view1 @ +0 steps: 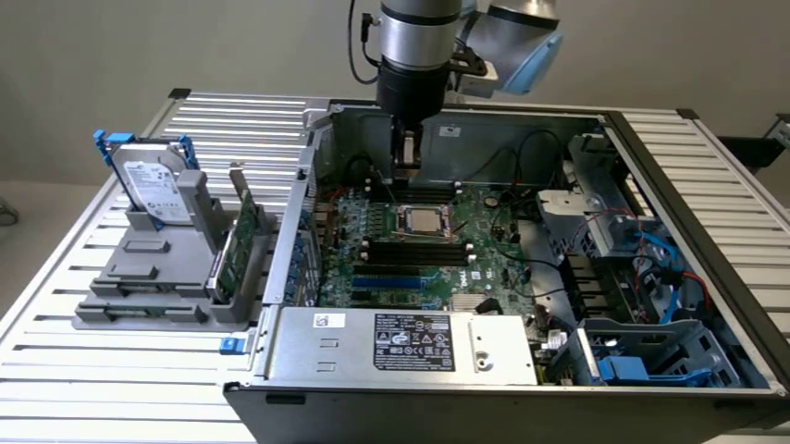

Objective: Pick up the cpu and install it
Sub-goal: 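Place the cpu into insertion slot, then close the cpu cover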

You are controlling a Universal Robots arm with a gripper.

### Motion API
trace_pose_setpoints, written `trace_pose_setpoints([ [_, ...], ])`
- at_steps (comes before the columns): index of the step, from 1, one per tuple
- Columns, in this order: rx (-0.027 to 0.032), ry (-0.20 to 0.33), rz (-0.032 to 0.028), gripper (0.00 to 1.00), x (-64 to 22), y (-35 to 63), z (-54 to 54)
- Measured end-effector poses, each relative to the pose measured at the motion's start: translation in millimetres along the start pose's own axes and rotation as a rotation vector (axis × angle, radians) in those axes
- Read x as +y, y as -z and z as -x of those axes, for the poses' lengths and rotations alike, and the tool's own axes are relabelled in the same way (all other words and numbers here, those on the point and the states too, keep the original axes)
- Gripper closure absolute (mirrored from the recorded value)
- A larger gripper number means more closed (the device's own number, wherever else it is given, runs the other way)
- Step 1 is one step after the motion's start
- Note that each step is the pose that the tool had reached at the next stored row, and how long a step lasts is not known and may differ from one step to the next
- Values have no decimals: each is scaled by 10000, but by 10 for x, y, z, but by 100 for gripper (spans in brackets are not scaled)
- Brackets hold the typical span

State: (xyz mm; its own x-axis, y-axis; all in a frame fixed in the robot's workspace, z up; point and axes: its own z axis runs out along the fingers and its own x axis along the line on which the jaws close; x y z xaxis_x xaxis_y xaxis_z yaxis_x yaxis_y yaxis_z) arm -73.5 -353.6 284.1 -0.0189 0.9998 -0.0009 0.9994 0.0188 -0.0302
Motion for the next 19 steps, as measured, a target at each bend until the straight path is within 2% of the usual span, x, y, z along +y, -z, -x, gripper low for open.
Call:
trace_pose_setpoints([
  [16, 0, 18, 0, 89, -13, 0, 0],
  [19, 14, 18, -1, 89, 26, 2, 1],
])
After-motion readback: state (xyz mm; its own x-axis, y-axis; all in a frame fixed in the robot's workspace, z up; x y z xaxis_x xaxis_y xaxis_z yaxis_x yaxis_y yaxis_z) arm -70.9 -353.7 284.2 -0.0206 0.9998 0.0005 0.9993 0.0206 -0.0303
